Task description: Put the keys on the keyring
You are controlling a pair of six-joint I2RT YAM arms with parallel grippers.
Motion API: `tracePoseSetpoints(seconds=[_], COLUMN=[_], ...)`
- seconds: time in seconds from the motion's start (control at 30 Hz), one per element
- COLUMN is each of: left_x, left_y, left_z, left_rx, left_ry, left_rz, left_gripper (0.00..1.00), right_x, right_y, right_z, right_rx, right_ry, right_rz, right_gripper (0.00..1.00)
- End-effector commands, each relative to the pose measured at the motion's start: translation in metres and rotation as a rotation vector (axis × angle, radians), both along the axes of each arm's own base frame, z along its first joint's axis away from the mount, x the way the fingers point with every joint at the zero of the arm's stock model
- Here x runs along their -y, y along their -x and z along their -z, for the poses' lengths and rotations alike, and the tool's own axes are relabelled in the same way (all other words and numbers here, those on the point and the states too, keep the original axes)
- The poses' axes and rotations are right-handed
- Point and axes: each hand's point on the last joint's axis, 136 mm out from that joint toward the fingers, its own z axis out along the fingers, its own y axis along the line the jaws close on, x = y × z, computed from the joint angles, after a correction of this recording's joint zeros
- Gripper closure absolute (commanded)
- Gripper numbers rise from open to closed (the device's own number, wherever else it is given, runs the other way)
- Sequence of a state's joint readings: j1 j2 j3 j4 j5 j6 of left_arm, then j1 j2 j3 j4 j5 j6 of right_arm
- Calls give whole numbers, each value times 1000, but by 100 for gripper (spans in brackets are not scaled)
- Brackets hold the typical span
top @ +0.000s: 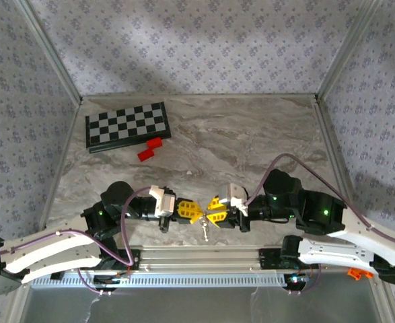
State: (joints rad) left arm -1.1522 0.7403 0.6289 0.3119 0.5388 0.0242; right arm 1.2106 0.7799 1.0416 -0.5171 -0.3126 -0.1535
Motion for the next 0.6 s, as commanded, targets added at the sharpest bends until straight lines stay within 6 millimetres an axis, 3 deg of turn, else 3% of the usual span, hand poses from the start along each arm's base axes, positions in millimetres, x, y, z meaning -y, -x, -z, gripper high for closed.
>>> tracePoseSetpoints(seconds=[0.0, 0.57], left_x=[-8, -9], left_y=[9, 16], left_z=[-26, -29], left_rx=[31, 32], left_ry=[79, 90], left_rz=[31, 74], left_gripper=[100, 100], right_x=[1, -1], right_y=[7, 8], right_z=[1, 8], right_rx=[-5, 6], right_ry=[-7, -30], right_rz=[-30, -45], right_gripper=[81, 97])
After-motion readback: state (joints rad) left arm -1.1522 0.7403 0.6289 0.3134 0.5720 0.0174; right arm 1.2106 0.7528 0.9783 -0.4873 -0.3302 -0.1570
